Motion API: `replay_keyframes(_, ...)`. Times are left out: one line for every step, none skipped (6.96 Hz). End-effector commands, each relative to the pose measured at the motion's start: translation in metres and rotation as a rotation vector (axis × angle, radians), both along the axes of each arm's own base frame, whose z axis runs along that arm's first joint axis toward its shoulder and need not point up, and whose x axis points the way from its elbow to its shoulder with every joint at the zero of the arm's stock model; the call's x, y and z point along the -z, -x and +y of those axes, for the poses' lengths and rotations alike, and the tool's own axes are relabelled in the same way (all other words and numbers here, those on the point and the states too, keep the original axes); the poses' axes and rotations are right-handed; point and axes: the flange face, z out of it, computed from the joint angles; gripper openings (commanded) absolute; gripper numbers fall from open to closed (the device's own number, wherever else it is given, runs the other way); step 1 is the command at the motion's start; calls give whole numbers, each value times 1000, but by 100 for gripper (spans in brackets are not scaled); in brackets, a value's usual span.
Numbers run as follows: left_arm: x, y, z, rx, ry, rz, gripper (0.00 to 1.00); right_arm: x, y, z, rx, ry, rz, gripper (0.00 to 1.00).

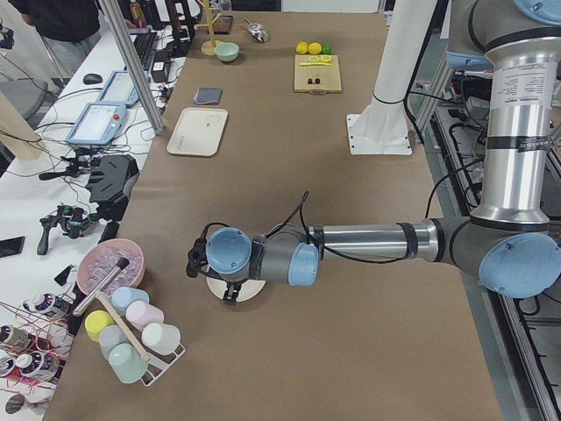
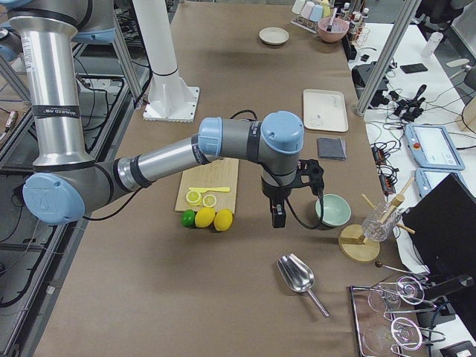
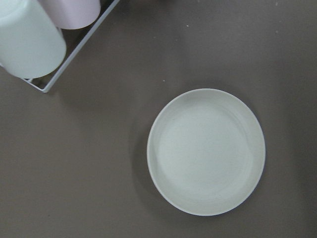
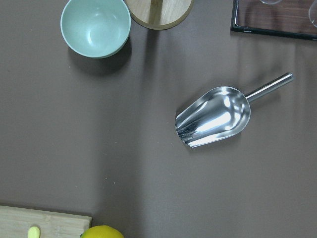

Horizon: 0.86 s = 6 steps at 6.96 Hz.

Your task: Place red cherry on plate

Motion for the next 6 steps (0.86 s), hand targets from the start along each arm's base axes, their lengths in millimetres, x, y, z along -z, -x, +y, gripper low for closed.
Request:
replay_keyframes(-14, -33, -4, -65, -63, 20, 98, -16, 2, 13, 1, 30, -8, 100)
replay_keyframes(-46, -40, -3, -79, -75, 16, 98, -22, 3, 18, 1, 40, -9, 100)
replay_keyframes(-62, -41, -3, -79, -85, 12, 98, -32, 5, 31, 3, 58, -17, 100)
replay_keyframes(-73, -46, -6, -85, -70, -16, 98, -38, 7, 39, 9, 62, -19, 100)
replay_keyframes(-81, -50, -17, -91, -55, -26, 98, -37, 7, 44, 9, 60, -19, 100)
replay_keyframes(-77, -60, -37, -89, -29, -24, 98, -39, 7, 45, 10, 62, -20, 100)
